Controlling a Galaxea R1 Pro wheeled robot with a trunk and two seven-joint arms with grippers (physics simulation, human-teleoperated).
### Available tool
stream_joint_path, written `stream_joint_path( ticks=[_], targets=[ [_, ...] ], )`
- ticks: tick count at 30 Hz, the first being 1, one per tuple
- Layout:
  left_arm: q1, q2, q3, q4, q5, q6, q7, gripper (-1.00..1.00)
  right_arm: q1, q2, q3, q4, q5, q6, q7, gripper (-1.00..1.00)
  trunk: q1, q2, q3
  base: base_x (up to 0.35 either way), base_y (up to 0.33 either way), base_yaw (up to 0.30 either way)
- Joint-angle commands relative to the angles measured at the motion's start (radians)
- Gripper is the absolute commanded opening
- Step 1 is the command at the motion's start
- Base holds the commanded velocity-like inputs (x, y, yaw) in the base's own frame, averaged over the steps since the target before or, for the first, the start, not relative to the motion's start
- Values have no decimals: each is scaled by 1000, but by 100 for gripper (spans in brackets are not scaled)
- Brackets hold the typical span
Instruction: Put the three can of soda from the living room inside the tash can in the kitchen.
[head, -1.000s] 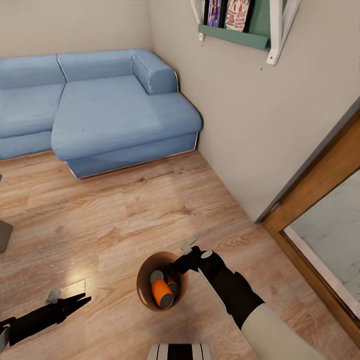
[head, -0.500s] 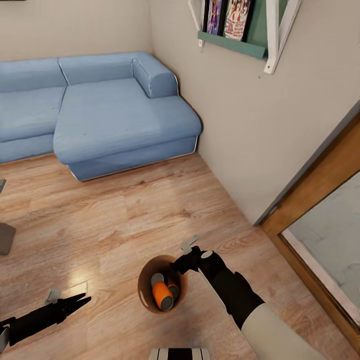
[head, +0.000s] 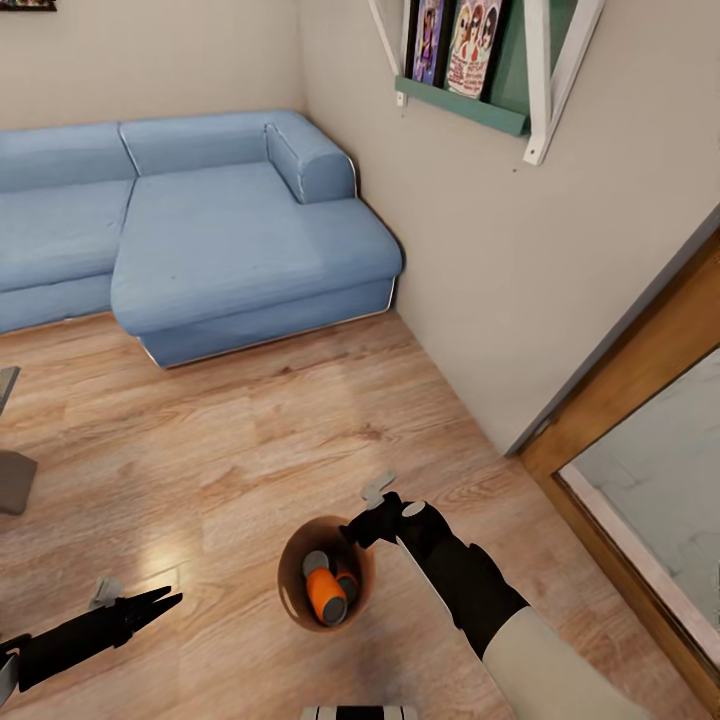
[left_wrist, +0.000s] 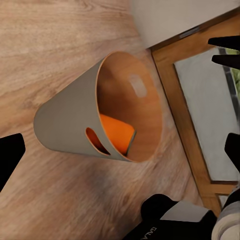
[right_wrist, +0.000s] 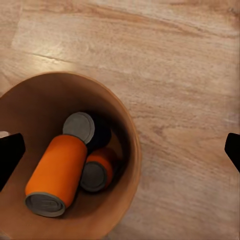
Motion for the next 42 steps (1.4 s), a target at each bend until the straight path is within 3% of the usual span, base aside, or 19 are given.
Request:
stream_joint_path(
  ticks=[1, 42],
  targets=[
    [0, 0, 0, 0, 0, 0, 0, 100, 0, 0, 0, 0, 0, 0, -1, 100, -4, 7, 3, 0, 0, 0],
    [0, 0, -1, 0, 0, 0, 0, 100, 0, 0, 0, 0, 0, -1, 0, 100, -161, 294, 132, 0, 0, 0]
  ],
)
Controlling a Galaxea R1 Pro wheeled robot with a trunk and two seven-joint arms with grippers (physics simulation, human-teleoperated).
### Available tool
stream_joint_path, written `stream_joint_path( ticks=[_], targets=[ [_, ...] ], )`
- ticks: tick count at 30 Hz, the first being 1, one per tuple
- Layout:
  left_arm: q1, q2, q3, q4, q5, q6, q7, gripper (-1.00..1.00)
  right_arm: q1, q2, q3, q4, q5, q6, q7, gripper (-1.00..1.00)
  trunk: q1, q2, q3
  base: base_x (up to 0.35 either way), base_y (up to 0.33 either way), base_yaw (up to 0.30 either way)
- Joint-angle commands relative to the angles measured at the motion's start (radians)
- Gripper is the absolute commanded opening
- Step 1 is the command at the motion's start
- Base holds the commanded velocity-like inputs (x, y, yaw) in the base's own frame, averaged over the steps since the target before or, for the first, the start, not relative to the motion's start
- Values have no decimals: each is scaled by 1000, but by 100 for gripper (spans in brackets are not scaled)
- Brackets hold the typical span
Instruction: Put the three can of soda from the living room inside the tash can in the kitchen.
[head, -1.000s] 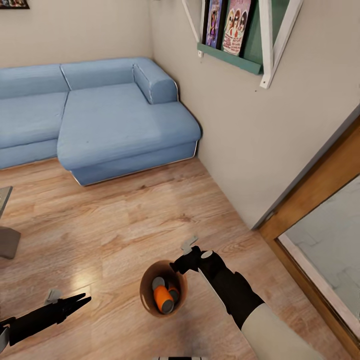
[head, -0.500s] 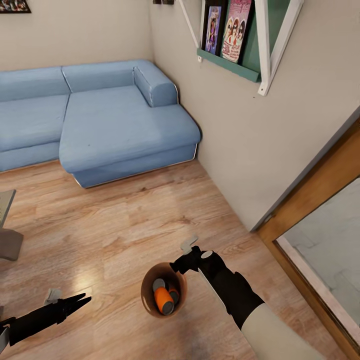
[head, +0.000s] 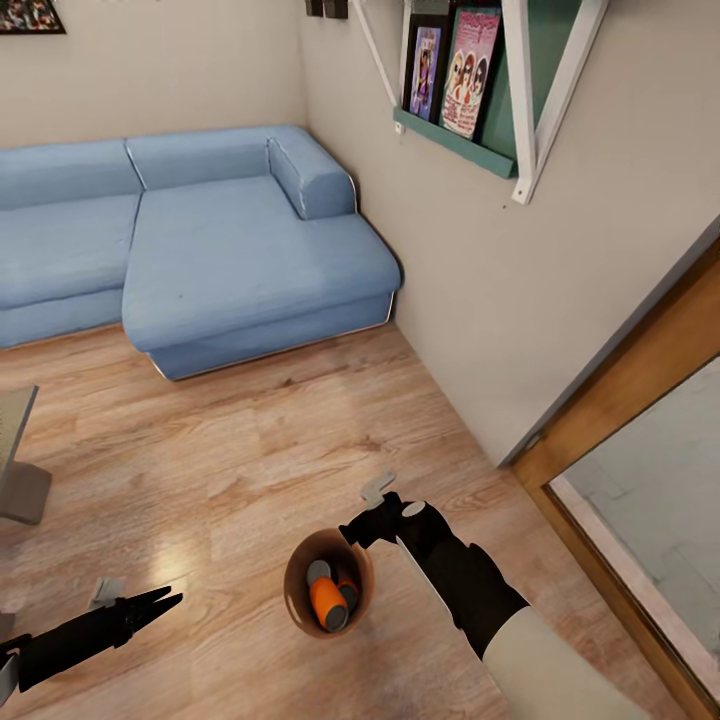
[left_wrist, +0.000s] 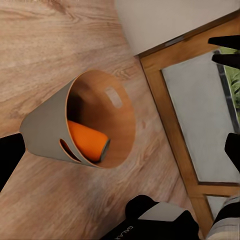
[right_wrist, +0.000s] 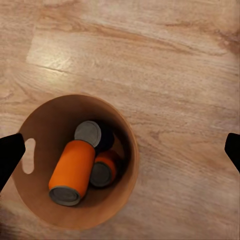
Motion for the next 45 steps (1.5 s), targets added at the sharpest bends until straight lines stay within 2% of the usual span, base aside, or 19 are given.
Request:
stream_joint_path(
  ticks=[1, 31, 37, 38, 44, 45],
  targets=[
    [0, 0, 0, 0, 0, 0, 0, 100, 0, 0, 0, 0, 0, 0, 0, 100, -4, 7, 3, 0, 0, 0],
    [0, -1, -4, 0, 0, 0, 1, 100, 0, -2, -7, 21, 3, -29, -3, 100, -119, 217, 143, 0, 0, 0],
    [0, -1, -6, 1, 0, 0, 1, 100, 0, -6, -13, 111, 3, -113, -3, 100, -142, 259, 172, 0, 0, 0],
    [0, -2, -5, 1, 0, 0, 1, 100, 0, -7, -14, 174, 3, -172, -3, 100, -146, 266, 177, 0, 0, 0],
    [0, -2, -4, 2, 0, 0, 2, 100, 0, -11, -15, 229, 3, -212, -3, 100, -169, 308, 206, 0, 0, 0],
    [0, -3, -3, 3, -1, 0, 2, 100, 0, -15, -24, 348, 0, -261, -2, 100, -173, 315, 210, 0, 0, 0]
  ],
)
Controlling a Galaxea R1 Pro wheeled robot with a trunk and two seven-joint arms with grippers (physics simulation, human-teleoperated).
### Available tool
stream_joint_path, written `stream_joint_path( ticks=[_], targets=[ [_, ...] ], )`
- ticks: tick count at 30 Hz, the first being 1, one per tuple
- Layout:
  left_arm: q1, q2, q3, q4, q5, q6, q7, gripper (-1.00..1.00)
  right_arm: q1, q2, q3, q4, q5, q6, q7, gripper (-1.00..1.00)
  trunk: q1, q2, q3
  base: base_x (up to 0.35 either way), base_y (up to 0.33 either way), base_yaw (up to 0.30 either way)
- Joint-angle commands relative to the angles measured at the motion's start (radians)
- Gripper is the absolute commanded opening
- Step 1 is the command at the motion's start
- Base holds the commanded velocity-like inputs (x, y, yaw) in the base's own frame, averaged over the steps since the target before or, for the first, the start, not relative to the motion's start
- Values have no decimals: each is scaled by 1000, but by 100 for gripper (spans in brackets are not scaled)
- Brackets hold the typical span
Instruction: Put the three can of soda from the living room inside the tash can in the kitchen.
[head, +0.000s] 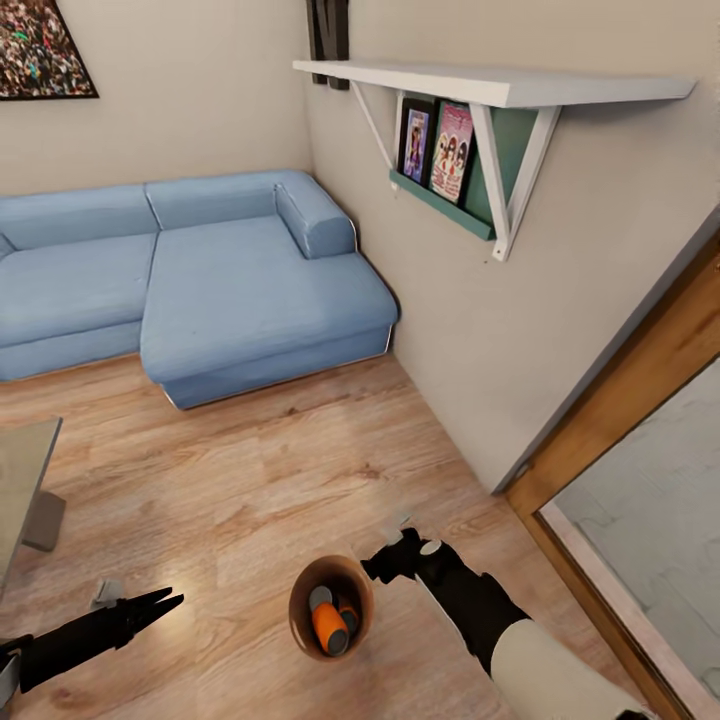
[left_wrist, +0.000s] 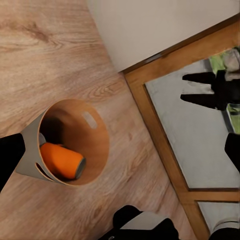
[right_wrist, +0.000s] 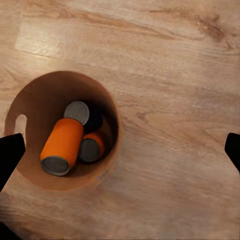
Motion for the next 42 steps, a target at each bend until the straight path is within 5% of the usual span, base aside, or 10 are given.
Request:
stream_joint_path(
  ticks=[1, 12, 17, 20, 25, 27, 28, 33, 40, 42],
  targets=[
    [0, 0, 0, 1, 0, 0, 0, 100, 0, -3, -12, 50, -2, -40, 0, 100, -4, 7, 5, 0, 0, 0],
    [0, -1, 2, 24, -2, -1, 3, 100, 0, -40, -62, 394, -8, -320, 2, 100, -12, 21, 30, 0, 0, 0],
    [0, -2, -3, 264, -4, -200, 3, 100, 11, -60, -74, 516, -45, -392, 4, 100, -12, 21, 38, 0, 0, 0],
    [0, -2, -8, 384, -5, -292, 3, 100, 30, -63, -75, 532, -109, -397, 4, 100, -12, 21, 43, 0, 0, 0],
    [1, -6, -34, 447, -84, -350, 3, 100, 66, -78, -76, 538, -165, -400, 4, 100, -12, 21, 51, 0, 0, 0],
    [1, -25, -39, 457, -156, -360, 4, 100, 85, -83, -76, 539, -175, -400, 4, 100, -12, 21, 54, 0, 0, 0],
    [1, -25, -39, 457, -156, -360, 4, 100, 85, -83, -76, 539, -175, -400, 4, 100, -12, 21, 56, 0, 0, 0],
    [2, -53, -42, 462, -266, -365, 7, 100, 111, -85, -76, 539, -180, -400, 4, 100, -12, 21, 64, 0, 0, 0],
    [2, -124, -43, 463, -434, -366, 15, 100, 154, -102, -76, 540, -181, -450, 2, 100, -12, 21, 76, 0, 0, -38],
    [2, -127, -43, 463, -451, -366, 27, 100, 157, -105, -76, 540, -181, -455, 1, 100, -12, 21, 79, 0, 0, -68]
  ],
)
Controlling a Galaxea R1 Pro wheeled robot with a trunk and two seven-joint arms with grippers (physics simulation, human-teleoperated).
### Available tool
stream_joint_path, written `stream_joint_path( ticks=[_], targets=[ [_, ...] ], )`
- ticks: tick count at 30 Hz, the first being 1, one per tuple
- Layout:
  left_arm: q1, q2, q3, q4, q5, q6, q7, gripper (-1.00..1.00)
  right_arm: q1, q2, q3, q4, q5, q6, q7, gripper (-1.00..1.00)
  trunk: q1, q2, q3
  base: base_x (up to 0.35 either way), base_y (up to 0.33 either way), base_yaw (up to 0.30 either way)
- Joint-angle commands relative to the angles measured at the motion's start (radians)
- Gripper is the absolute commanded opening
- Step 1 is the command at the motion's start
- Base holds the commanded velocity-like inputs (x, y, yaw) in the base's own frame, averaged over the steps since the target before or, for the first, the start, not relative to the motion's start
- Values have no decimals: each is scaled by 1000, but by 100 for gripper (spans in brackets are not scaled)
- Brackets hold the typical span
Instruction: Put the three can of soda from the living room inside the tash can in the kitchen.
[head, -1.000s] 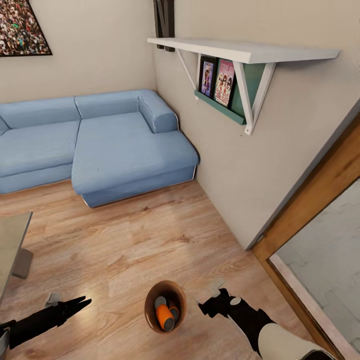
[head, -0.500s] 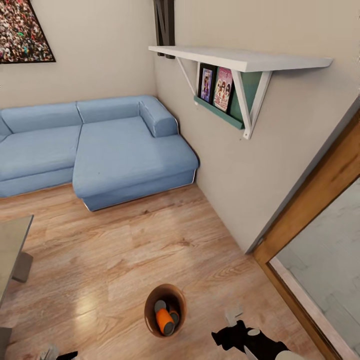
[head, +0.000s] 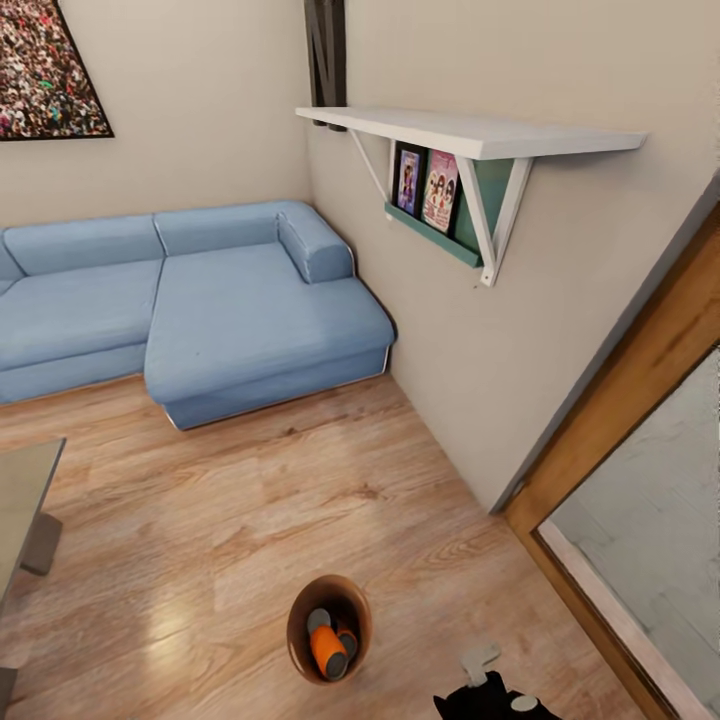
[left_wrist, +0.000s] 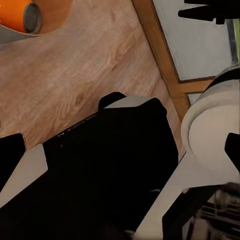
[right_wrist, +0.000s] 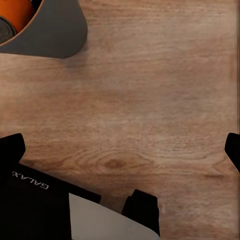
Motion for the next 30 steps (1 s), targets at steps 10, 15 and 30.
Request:
stream_joint_path(
  ticks=[10, 15, 30],
  targets=[
    [0, -8, 0, 0, -29, 0, 119, 100, 16, -54, -1, 0, -173, -9, 1, 100, 0, 0, 17, 0, 0, -84],
    [0, -3, -1, -2, -31, 0, 129, 100, 24, -80, 0, 0, -246, -10, 2, 100, 0, 0, 25, 0, 0, -96],
    [0, 19, -5, -3, -33, 0, 133, 100, 35, -72, 6, 34, -262, 16, 125, 100, 0, 0, 46, 0, 0, -67]
  ],
)
